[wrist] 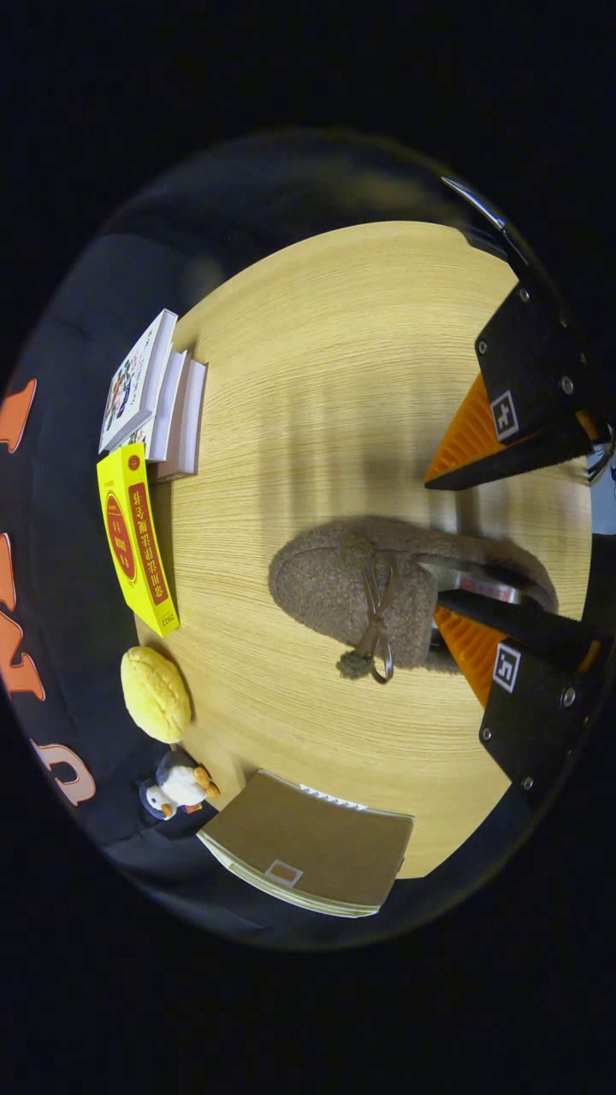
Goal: Open the storage box then place both shoes into the box .Put the left shoe in first, then the right shoe, with the right side of both shoes facing outward in a uniform manner.
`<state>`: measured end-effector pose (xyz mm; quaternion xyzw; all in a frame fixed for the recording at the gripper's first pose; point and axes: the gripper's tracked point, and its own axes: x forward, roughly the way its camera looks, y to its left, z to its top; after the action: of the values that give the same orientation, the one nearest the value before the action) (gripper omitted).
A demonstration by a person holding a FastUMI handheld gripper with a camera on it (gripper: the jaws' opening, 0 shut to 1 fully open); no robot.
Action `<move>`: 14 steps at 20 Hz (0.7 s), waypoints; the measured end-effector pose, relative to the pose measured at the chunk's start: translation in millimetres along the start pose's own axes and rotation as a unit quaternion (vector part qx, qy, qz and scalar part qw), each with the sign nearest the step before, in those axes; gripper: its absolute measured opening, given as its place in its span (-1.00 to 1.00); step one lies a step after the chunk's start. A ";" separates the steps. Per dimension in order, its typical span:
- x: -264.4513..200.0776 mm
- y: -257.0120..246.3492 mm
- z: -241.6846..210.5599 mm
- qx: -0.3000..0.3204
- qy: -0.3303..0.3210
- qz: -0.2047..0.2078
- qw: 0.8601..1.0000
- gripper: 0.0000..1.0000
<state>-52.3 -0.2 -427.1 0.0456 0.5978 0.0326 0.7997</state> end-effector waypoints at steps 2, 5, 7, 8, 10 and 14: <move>8.1 -1.1 1.1 0.004 0.001 -0.002 1.000 0.16; 21.4 -2.4 0.1 0.003 0.002 -0.014 1.000 -0.21; 24.5 3.4 -1.6 0.016 0.007 -0.008 1.000 -0.47; 24.9 2.1 0.5 0.023 0.008 -0.011 1.000 -0.63; 22.2 3.2 -0.2 0.039 0.017 -0.013 0.999 -0.85; 0.1 24.2 12.6 0.073 0.015 0.002 0.997 -0.92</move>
<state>-40.1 23.4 -421.0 0.1048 0.6106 -0.0087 0.7849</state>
